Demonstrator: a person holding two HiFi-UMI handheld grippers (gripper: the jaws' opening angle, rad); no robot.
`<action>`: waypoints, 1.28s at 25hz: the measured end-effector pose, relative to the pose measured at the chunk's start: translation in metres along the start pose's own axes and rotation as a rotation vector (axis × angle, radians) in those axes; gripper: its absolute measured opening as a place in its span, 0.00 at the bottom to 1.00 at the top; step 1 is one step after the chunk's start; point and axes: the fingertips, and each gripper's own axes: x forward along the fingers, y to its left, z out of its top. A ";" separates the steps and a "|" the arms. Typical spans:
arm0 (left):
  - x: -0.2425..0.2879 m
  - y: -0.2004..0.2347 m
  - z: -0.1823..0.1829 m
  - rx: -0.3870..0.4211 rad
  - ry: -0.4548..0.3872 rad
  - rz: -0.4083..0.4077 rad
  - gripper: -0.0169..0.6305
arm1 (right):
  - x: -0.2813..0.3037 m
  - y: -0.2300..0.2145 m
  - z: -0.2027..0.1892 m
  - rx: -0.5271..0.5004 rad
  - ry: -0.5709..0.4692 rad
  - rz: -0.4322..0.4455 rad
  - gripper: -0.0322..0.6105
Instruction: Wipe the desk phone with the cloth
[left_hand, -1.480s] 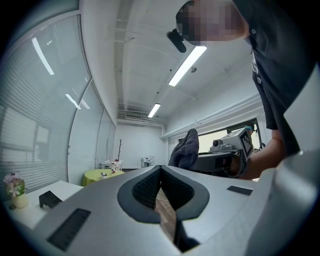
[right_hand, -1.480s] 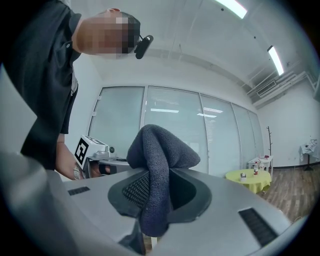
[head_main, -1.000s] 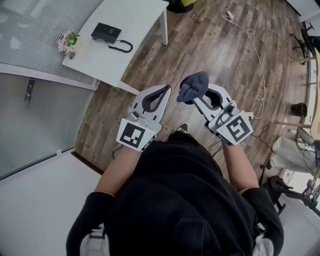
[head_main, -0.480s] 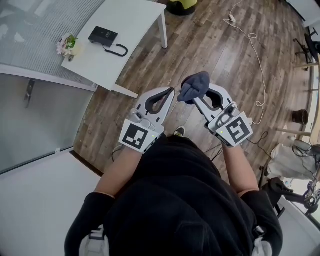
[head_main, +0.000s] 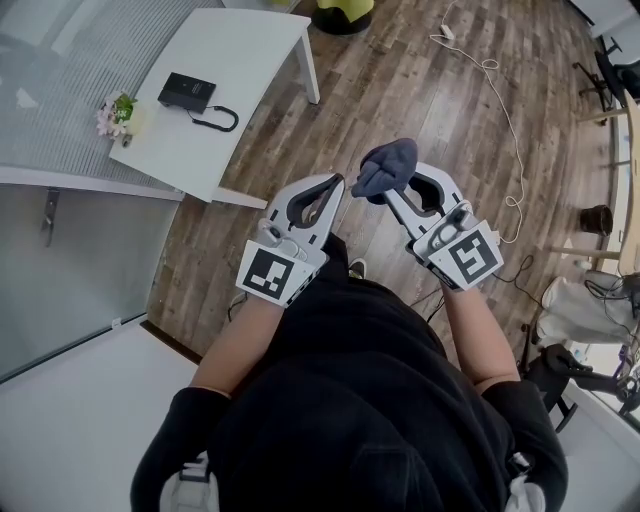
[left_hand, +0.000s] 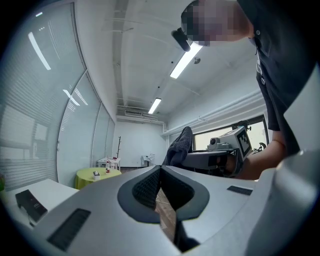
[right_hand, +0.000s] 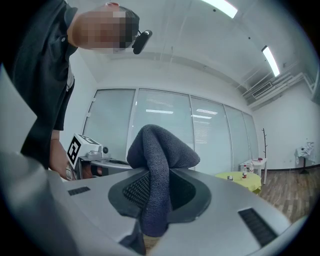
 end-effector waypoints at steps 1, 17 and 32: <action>0.004 0.003 0.000 0.002 -0.003 -0.004 0.04 | 0.002 -0.003 0.000 -0.004 0.003 -0.004 0.19; 0.062 0.140 -0.001 -0.020 -0.017 0.011 0.04 | 0.128 -0.076 -0.022 0.009 0.072 0.020 0.19; 0.059 0.262 0.002 -0.031 -0.011 0.113 0.04 | 0.247 -0.103 -0.016 -0.023 0.059 0.094 0.19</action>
